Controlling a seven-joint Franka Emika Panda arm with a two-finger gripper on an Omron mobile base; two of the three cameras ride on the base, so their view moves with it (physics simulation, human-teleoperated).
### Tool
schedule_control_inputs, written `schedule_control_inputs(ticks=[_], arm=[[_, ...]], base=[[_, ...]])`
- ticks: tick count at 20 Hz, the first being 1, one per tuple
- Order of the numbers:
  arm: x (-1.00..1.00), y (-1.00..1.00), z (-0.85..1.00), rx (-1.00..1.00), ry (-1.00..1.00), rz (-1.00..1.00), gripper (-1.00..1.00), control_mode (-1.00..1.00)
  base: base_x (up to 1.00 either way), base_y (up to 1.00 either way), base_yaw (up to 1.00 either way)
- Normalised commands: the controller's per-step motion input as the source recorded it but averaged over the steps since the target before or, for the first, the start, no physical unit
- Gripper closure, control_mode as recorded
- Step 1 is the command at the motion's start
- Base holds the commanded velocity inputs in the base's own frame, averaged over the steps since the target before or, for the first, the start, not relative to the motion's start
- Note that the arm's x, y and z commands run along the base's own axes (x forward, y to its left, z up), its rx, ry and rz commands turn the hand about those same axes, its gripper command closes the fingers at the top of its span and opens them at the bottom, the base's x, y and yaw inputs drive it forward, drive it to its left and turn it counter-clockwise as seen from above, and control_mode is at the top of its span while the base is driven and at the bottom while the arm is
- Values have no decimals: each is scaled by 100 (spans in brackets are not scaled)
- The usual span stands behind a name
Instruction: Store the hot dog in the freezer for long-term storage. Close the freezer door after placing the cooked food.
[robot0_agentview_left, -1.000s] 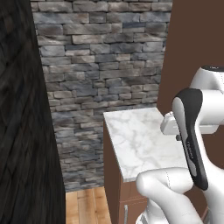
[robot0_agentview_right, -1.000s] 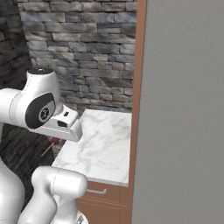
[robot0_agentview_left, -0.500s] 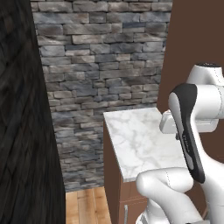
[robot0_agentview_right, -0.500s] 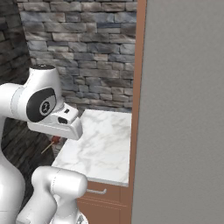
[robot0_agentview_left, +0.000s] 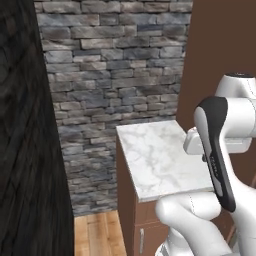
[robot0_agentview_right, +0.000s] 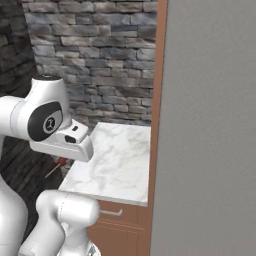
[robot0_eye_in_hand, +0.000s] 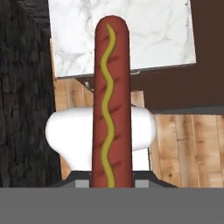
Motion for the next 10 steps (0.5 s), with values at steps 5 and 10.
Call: schedule_control_inputs(ticks=[5, 10], arm=[[0, 0, 0, 0, 0, 0, 100, 100], [0, 0, 0, 0, 0, 0, 100, 100]], base=[[-67, 0, -7], [-82, 0, -7]])
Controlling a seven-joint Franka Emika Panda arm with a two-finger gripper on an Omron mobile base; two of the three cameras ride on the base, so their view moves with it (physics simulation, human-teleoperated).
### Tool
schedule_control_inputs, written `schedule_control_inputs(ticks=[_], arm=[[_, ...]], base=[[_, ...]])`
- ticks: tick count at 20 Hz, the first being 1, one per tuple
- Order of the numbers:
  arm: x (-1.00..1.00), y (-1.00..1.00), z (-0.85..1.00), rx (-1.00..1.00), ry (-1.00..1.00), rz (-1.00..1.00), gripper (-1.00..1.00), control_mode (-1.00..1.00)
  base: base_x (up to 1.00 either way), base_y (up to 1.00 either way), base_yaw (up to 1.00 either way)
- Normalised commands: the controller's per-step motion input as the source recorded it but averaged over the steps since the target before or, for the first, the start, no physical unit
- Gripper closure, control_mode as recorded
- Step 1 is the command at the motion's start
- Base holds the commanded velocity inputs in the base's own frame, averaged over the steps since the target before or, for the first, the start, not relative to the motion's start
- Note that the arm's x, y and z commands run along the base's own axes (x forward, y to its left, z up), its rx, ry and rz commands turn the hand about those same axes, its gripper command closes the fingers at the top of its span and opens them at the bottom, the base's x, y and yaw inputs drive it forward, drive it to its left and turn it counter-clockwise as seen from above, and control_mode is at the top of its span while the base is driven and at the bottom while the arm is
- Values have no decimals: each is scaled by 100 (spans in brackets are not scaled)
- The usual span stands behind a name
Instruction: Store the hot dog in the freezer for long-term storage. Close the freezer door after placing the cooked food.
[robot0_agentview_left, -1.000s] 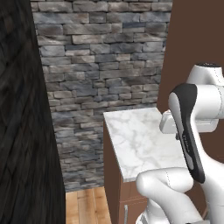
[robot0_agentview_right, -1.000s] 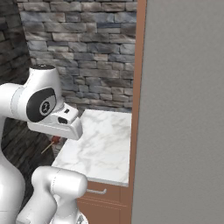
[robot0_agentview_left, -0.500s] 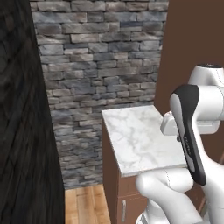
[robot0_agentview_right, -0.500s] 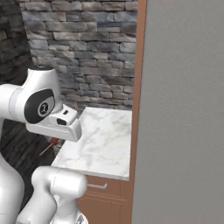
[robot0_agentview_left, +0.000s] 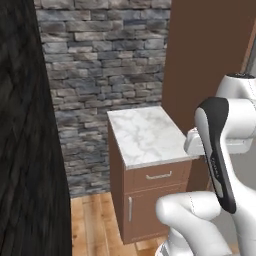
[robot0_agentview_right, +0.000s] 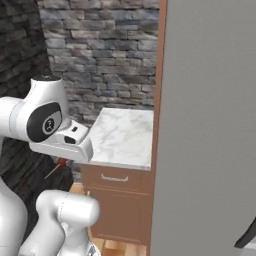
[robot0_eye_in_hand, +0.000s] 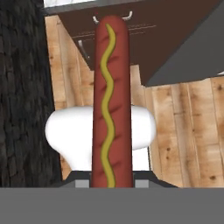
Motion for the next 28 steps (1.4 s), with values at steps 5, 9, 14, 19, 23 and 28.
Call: schedule_control_inputs(ticks=[5, 9, 14, 19, 23, 28], arm=[[0, 0, 0, 0, 0, 0, 100, 100], [0, 0, 0, 0, 0, 0, 100, 100], [0, 0, 0, 0, 0, 0, 100, 100], [0, 0, 0, 0, 0, 0, 100, 100], [0, 0, 0, 0, 0, 0, 100, 100], [0, 0, 0, 0, 0, 0, 100, 100]], base=[[-48, -2, -16], [-13, -28, -18], [-26, -59, -23], [-42, -56, -20], [-31, -87, -19], [-8, -90, -15]])
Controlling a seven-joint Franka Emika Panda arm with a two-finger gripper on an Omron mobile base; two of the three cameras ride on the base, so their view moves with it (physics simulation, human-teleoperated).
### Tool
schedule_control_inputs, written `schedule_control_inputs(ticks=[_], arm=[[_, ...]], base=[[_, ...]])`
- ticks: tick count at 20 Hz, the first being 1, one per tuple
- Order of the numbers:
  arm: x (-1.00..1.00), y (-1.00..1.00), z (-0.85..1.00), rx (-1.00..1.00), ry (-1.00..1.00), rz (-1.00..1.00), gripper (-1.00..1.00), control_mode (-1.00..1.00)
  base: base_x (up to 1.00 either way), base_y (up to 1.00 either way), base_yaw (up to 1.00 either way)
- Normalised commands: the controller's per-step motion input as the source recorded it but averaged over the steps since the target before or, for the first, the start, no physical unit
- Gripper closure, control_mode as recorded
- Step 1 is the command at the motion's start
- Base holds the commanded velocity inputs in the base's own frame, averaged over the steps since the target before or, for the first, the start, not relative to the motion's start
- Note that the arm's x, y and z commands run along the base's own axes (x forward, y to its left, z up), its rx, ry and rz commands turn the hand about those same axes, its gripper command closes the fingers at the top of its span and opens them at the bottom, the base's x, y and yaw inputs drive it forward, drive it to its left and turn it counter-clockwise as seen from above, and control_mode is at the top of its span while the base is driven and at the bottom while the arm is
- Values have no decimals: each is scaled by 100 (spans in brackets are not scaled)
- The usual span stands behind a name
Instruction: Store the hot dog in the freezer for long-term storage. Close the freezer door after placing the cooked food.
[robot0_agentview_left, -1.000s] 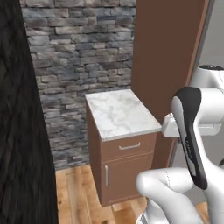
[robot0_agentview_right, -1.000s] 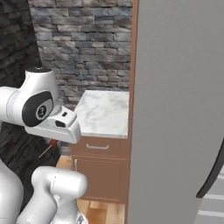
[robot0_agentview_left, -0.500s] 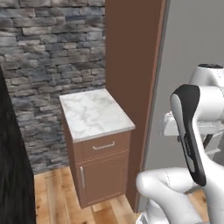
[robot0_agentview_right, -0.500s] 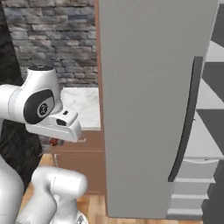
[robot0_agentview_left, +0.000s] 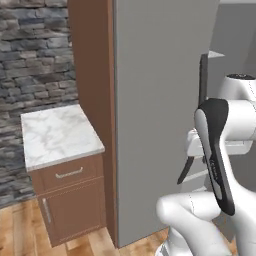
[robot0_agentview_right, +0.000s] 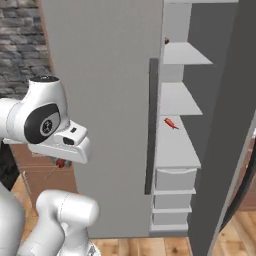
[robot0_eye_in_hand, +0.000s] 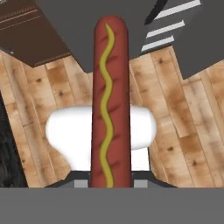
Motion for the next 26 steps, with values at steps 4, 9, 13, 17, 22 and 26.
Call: schedule_control_inputs(ticks=[4, 9, 13, 17, 22, 26], arm=[[0, 0, 0, 0, 0, 0, 100, 100], [0, 0, 0, 0, 0, 0, 100, 100], [0, 0, 0, 0, 0, 0, 100, 100], [0, 0, 0, 0, 0, 0, 100, 100], [0, 0, 0, 0, 0, 0, 100, 100], [0, 0, 0, 0, 0, 0, 100, 100]], base=[[0, -93, -6], [0, -59, -15], [0, -19, -26], [11, -18, -20], [36, -17, -4], [47, -14, 0]])
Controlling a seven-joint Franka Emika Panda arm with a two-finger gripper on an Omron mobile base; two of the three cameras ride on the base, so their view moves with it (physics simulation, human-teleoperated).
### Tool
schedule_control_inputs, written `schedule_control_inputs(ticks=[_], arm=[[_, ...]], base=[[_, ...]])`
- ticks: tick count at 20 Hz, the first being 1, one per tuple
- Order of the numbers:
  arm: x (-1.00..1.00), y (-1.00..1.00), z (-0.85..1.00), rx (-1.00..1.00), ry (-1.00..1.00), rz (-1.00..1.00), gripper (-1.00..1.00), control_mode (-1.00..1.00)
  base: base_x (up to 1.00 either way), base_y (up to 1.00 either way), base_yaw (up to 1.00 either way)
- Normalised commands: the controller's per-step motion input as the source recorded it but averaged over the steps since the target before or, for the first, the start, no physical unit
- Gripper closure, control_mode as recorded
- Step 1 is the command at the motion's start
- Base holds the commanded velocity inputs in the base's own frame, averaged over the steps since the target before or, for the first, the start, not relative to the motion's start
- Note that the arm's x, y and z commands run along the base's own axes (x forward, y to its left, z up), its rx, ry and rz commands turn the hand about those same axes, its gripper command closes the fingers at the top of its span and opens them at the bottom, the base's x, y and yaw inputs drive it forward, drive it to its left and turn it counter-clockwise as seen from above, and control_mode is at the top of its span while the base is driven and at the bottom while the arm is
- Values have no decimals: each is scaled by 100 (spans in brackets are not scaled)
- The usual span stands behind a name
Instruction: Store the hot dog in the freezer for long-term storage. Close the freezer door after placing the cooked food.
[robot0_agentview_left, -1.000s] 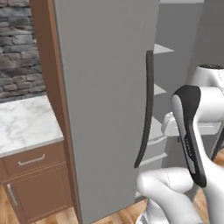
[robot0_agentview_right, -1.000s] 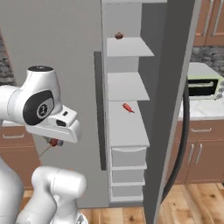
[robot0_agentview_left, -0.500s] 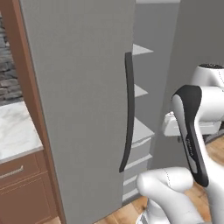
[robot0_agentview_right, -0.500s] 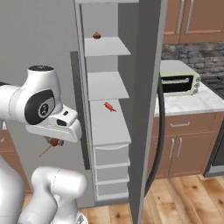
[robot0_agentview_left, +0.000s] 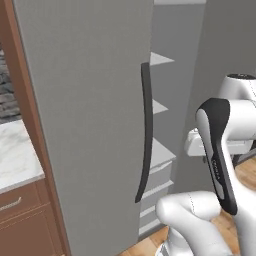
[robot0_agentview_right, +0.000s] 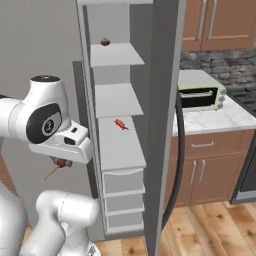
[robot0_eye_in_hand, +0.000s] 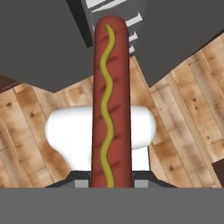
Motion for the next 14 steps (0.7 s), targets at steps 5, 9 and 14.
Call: schedule_control_inputs(ticks=[5, 9, 14], arm=[[0, 0, 0, 0, 0, 0, 100, 100], [0, 0, 0, 0, 0, 0, 100, 100], [0, 0, 0, 0, 0, 0, 100, 100]], base=[[40, -18, 4], [26, -38, 11], [29, -51, 17]])
